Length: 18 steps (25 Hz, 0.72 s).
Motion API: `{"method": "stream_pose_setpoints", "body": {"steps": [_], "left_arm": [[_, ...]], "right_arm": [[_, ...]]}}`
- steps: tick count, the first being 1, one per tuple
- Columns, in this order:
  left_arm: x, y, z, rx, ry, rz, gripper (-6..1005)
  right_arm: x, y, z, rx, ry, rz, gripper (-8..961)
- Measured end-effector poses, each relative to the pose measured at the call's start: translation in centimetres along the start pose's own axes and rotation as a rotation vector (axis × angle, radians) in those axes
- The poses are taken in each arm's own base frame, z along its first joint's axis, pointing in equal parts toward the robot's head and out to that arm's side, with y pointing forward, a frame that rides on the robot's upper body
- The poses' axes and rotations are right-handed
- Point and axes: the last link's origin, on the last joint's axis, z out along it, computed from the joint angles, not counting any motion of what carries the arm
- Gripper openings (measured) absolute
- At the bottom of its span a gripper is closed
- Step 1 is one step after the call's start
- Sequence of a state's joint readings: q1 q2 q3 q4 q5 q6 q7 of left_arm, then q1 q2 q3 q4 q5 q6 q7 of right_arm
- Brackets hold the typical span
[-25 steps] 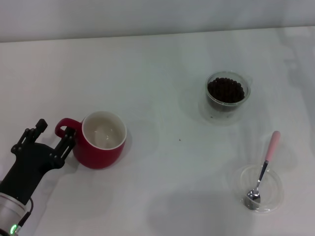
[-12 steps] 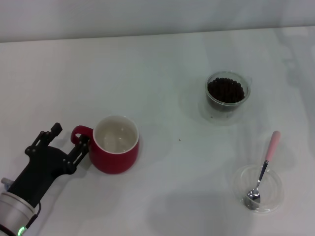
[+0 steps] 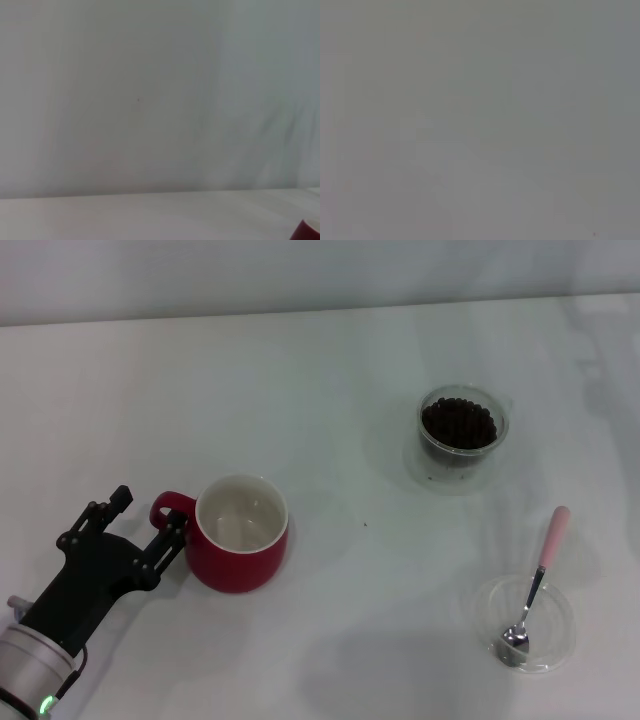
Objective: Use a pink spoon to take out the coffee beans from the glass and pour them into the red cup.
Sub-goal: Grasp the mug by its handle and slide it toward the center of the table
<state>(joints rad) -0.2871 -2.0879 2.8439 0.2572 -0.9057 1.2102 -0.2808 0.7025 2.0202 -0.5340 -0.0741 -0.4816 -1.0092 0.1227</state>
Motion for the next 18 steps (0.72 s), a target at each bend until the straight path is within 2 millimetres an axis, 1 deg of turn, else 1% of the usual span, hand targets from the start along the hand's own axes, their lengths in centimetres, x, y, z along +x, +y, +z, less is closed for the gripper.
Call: {"method": "stream_pose_setpoints", "body": {"steps": [10, 18], "left_arm": [[0.14, -0.13, 0.1, 0.015, 0.009, -0.014, 742], [0.06, -0.53, 0.09, 0.032, 0.002, -0.06, 742]], "right_arm": [[-0.12, -0.1, 0.09, 0.002, -0.004, -0.001, 866], [-0.13, -0.14, 0.1, 0.003, -0.004, -0.002, 866]]}}
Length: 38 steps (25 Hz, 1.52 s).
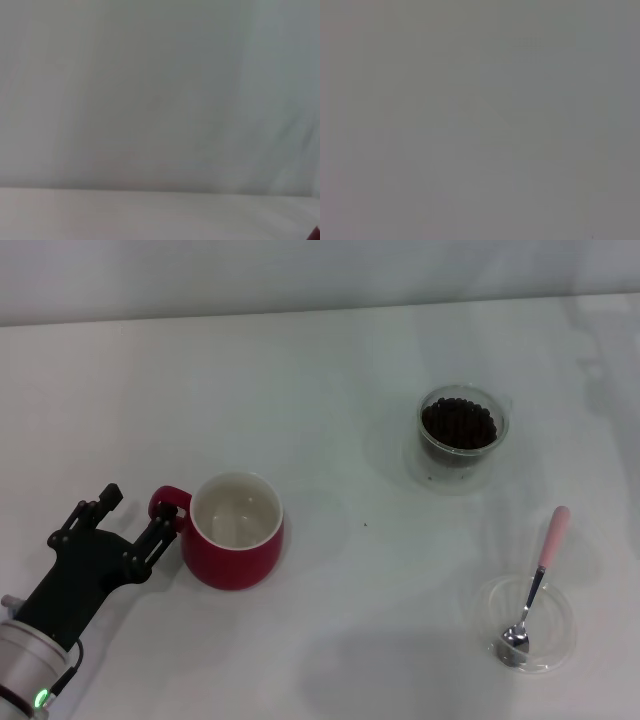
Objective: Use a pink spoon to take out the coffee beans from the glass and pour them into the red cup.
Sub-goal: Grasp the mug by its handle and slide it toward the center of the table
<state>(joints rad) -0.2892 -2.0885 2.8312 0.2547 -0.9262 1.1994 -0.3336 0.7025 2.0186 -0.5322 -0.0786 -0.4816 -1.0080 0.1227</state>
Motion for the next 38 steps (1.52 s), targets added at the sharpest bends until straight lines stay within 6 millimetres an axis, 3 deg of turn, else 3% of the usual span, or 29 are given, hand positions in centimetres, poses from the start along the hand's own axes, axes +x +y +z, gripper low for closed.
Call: {"method": "stream_pose_setpoints", "body": {"steps": [14, 26, 28, 38], "left_arm": [[-0.5, 0.0, 1.0, -0.001, -0.059, 0.002, 742], [-0.7, 1.0, 1.1, -0.07, -0.072, 0.106, 762], [-0.8, 1.0, 1.0, -0.068, -0.075, 0.104, 884], [-1.4, 1.0, -0.6, -0.043, -0.073, 0.073, 884]], "right_arm": [[0.1, 0.0, -0.1, 0.001, 0.002, 0.0, 866], [0.3, 0.0, -0.3, -0.001, 0.01, 0.028, 866], [0.4, 0.0, -0.4, -0.003, 0.011, 0.028, 866], [0.5, 0.1, -0.4, -0.006, 0.014, 0.029, 866]]}}
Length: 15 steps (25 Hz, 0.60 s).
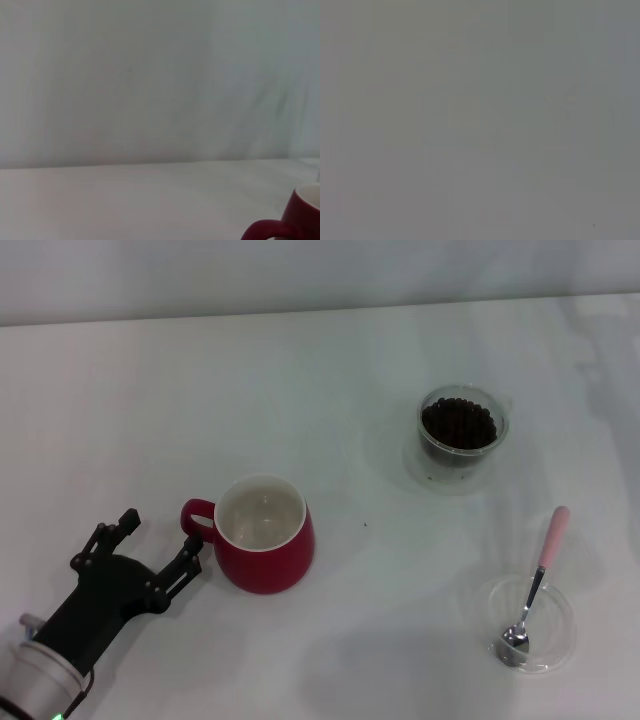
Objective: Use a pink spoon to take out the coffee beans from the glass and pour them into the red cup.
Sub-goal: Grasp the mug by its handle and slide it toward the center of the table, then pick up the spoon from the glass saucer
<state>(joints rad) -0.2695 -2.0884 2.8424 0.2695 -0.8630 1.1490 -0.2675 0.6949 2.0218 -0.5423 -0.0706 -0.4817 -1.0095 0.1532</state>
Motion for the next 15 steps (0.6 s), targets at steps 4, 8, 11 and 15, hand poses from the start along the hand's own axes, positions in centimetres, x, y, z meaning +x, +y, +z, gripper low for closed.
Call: {"method": "stream_pose_setpoints", "body": {"steps": [4, 8, 11, 15], "left_arm": [[-0.1, 0.4, -1.0, 0.013, 0.033, -0.036, 885], [0.0, 0.5, -1.8, 0.019, 0.062, -0.054, 885], [0.1, 0.5, -2.1, 0.02, 0.071, -0.052, 885], [-0.2, -0.2, -2.9, 0.058, 0.076, -0.071, 882]], "right_arm": [[0.0, 0.0, 0.0, 0.0, 0.001, 0.0, 866], [0.1, 0.0, -0.1, 0.0, 0.002, 0.0, 865], [0.1, 0.0, -0.1, 0.0, 0.003, 0.0, 865], [0.2, -0.3, -0.2, 0.008, 0.006, 0.008, 865]]}}
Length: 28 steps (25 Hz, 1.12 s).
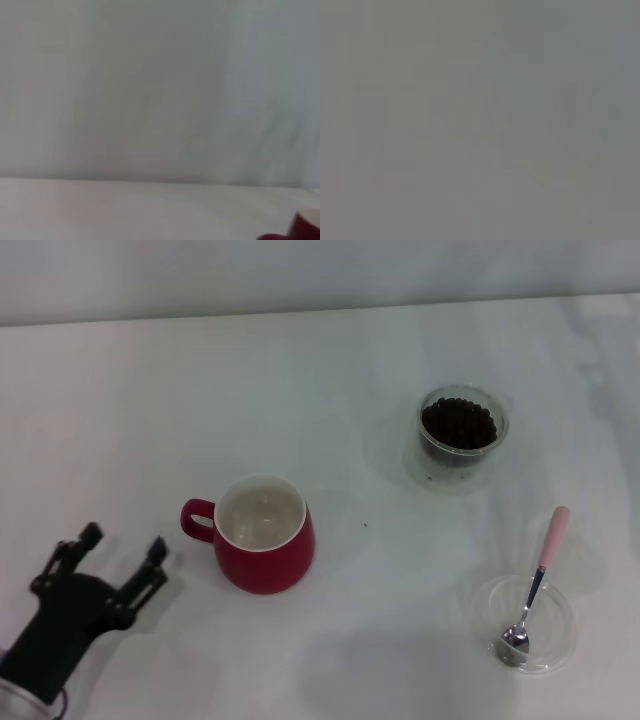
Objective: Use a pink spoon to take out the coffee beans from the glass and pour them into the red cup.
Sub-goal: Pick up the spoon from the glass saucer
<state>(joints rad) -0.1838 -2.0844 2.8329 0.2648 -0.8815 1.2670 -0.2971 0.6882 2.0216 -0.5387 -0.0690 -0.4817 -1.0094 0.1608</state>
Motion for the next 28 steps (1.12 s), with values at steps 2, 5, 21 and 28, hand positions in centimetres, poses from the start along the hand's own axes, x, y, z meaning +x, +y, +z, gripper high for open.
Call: {"method": "stream_pose_setpoints", "body": {"steps": [2, 5, 21, 28], "left_arm": [[0.0, -0.7, -0.4, 0.05, 0.01, -0.041, 880], [0.2, -1.1, -0.4, 0.078, 0.025, -0.072, 879], [5.1, -6.7, -0.8, 0.323, 0.304, -0.025, 879], [5.2, -8.5, -1.0, 0.351, 0.258, 0.043, 880]], "right_arm": [[0.2, -0.4, -0.3, 0.007, 0.006, 0.021, 865], [0.7, -1.4, -0.9, 0.024, 0.019, 0.117, 865], [1.0, -10.2, -7.3, -0.239, 0.316, 0.7, 865], [1.1, -10.1, -9.8, -0.442, 0.58, 0.7, 865]]}}
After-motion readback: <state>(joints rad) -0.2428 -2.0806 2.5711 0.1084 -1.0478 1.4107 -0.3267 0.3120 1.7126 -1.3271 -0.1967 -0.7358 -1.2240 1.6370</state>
